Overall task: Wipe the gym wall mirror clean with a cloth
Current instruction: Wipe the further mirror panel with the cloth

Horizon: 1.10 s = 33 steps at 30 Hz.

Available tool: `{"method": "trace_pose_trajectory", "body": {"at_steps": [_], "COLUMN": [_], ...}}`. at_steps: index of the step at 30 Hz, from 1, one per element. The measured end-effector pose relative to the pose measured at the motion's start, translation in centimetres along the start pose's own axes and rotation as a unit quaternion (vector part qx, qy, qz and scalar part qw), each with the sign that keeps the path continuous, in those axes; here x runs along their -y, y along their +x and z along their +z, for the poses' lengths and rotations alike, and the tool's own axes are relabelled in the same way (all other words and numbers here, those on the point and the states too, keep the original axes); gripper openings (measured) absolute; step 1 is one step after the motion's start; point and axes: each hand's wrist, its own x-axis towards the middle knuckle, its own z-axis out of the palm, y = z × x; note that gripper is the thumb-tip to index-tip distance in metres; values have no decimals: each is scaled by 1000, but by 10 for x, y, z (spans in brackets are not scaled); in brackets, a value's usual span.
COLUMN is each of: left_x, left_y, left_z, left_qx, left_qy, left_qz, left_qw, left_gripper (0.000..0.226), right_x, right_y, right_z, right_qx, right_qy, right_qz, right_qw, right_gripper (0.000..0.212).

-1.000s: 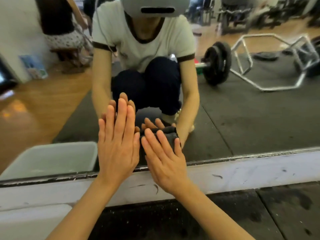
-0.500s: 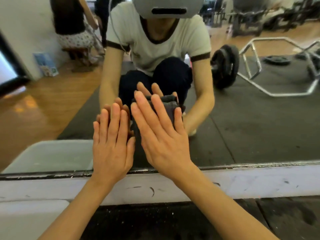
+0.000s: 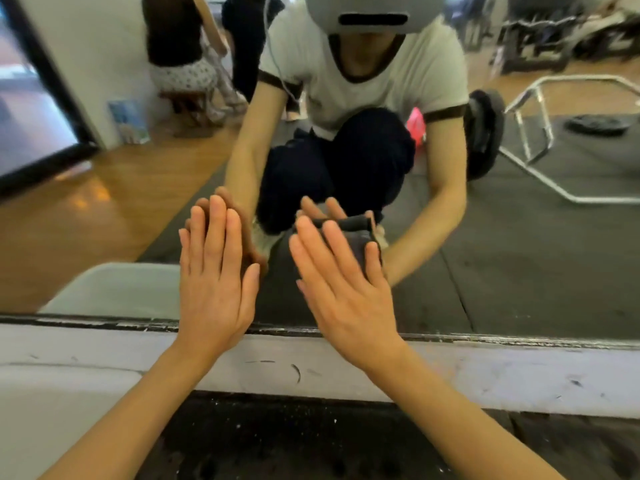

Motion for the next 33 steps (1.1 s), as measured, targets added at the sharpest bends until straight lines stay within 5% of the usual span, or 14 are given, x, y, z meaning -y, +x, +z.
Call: {"method": "trace_pose_trajectory", "body": {"at_steps": [4, 8, 12, 18, 23, 28, 33], "left_x": [0, -6, -17, -35, -59, -59, -60], "left_y": [-1, -2, 3, 27, 35, 32, 32], "left_z": [-12, -21, -19, -18, 1, 17, 23], "left_qx": [36, 55, 68, 67, 89, 51, 16], "left_qy": [7, 6, 9, -16, -41, 11, 39], "left_qz": [-1, -9, 17, 67, 137, 143, 153], "left_qw": [999, 998, 997, 995, 986, 988, 987], "left_gripper": [75, 75, 75, 67, 77, 77, 76], "right_x": [-35, -121, -107, -6, -63, -151, -106], "right_y": [-12, -64, -68, -39, -76, -156, -141], "right_z": [-7, -36, -36, -1, -12, -50, -41], "right_qx": [-17, -28, -14, 39, 70, 111, 107], "right_qy": [-33, -39, 17, 21, -56, -82, -14], "right_qz": [-66, 21, 115, -61, -136, -62, 86], "right_qw": [997, 999, 993, 997, 987, 988, 990], "right_gripper": [73, 64, 66, 58, 60, 81, 93]}}
